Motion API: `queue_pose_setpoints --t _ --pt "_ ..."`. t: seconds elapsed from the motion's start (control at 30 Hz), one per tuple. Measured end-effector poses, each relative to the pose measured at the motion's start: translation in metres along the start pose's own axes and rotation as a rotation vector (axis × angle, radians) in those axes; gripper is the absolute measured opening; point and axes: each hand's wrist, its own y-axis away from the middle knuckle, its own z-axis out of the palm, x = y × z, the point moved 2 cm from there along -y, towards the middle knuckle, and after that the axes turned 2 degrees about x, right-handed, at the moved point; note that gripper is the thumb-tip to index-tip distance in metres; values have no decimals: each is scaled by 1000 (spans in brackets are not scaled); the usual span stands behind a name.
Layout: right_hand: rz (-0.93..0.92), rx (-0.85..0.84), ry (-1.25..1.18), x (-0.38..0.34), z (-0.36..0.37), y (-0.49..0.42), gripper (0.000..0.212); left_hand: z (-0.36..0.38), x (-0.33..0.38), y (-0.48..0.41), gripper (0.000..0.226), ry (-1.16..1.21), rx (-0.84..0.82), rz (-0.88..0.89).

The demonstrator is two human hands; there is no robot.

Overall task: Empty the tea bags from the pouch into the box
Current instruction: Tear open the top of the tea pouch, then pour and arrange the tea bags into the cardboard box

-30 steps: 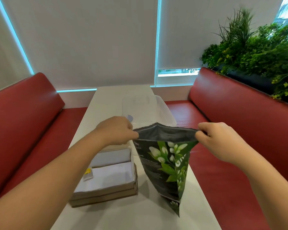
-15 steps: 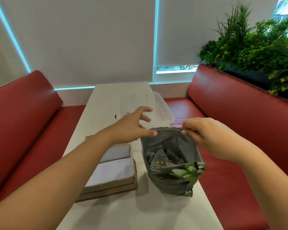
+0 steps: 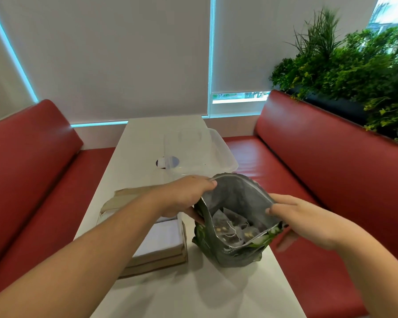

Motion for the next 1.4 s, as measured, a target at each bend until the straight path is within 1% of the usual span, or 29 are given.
queue_pose_setpoints --t 0.07,0.17,0.2,0.27,0.4,0.53,0.6,0.7,0.83,0.9,1.0,1.1,1.2,1.3,1.4 --pt "-49 93 -20 -7 -4 -2 38 -1 8 5 41 -16 4 18" --pt "-137 148 95 -31 -14 -2 30 -11 29 26 28 -35 25 69" --pt "-167 149 134 -43 -16 0 28 -18 36 35 26 -26 35 91" --pt "-240 141 176 -73 -18 6 29 -35 50 54 28 3 70 136" --pt "-384 118 152 -136 -13 3 38 -84 67 88 32 -5 175 191" --pt "-411 36 111 -178 14 -43 36 -144 68 102 34 15 262 170" --pt "-414 40 141 -190 33 -73 34 -172 60 100 37 25 302 149" --pt "-464 29 158 -204 69 -110 37 -207 36 87 39 22 384 122" --pt "-527 49 211 -205 106 -152 37 -237 0 59 37 21 504 135" --pt "-561 55 269 -200 122 -178 37 -242 -12 47 36 -48 562 170" --pt "-592 83 330 -185 137 -217 40 -247 -35 25 39 -158 589 245" --pt "-569 111 345 -168 147 -239 45 -249 -66 -2 39 -105 566 280" --pt "-514 121 374 -137 157 -253 49 -241 -101 -24 38 -77 519 272" --pt "-458 81 362 -106 169 -260 48 -231 -133 -37 37 -20 459 246" --pt "-464 92 339 -92 173 -257 45 -228 -148 -41 36 0 419 256"
